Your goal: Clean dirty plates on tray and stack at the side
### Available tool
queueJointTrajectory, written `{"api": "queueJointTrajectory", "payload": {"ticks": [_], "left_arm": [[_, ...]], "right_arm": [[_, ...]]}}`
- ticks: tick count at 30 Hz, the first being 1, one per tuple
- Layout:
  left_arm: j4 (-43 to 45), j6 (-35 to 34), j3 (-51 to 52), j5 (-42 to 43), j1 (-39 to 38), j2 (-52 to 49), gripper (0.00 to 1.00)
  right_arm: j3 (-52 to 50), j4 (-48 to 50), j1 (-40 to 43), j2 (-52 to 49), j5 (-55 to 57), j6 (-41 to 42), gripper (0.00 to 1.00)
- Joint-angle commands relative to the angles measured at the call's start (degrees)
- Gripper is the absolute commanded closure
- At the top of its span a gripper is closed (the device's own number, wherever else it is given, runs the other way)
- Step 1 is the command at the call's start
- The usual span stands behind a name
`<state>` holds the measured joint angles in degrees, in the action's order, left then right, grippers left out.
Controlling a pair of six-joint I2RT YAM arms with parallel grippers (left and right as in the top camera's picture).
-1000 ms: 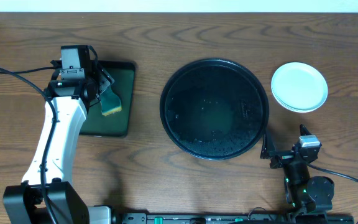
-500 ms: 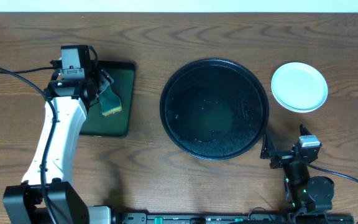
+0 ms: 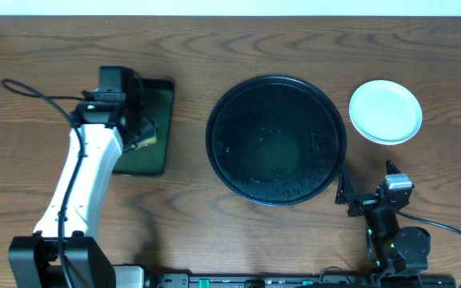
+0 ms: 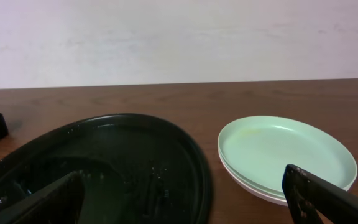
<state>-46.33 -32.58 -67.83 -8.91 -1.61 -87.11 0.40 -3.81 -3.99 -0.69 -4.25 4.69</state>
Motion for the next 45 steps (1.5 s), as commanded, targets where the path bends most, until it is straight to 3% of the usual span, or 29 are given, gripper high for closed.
{"api": "queueJointTrajectory", "payload": {"ticks": [1, 9, 18, 24, 27, 30, 37, 45], "left_arm": [[0.1, 2.0, 0.2, -3.9, -3.8, 3.2, 0.19], [0.7, 5.0, 2.1, -14.4, -14.0, 14.1, 0.19], [9.1, 4.9, 23.6, -17.3, -15.5, 33.1, 0.18], [24.1, 8.0, 37.7, -15.3, -15.5, 40.7, 0.19], [34.9, 11.5, 45.4, -12.1, -15.5, 48.2, 0.19], [40.2, 12.0, 50.9, -12.2, -15.3, 56.1, 0.18], [39.2, 12.0, 58.7, -11.8, -11.3, 73.0, 0.19], [39.7, 12.0, 64.7, -5.9, -4.0, 78.7, 0.19]], "right_arm": [[-0.1, -0.2, -0.6, 0.4, 0.4, -0.9, 0.01], [-0.1, -0.2, -0.6, 0.4, 0.4, -0.9, 0.01], [-0.1, -0.2, -0.6, 0.4, 0.4, -0.9, 0.01], [-0.1, -0.2, -0.6, 0.4, 0.4, -0.9, 0.01], [-0.1, -0.2, -0.6, 0.4, 0.4, -0.9, 0.01], [-0.1, -0.2, -0.6, 0.4, 0.4, -0.9, 0.01], [-0.1, -0.2, -0.6, 0.4, 0.4, -0.9, 0.01], [-0.1, -0.2, -0.6, 0.4, 0.4, -0.9, 0.01]]}}
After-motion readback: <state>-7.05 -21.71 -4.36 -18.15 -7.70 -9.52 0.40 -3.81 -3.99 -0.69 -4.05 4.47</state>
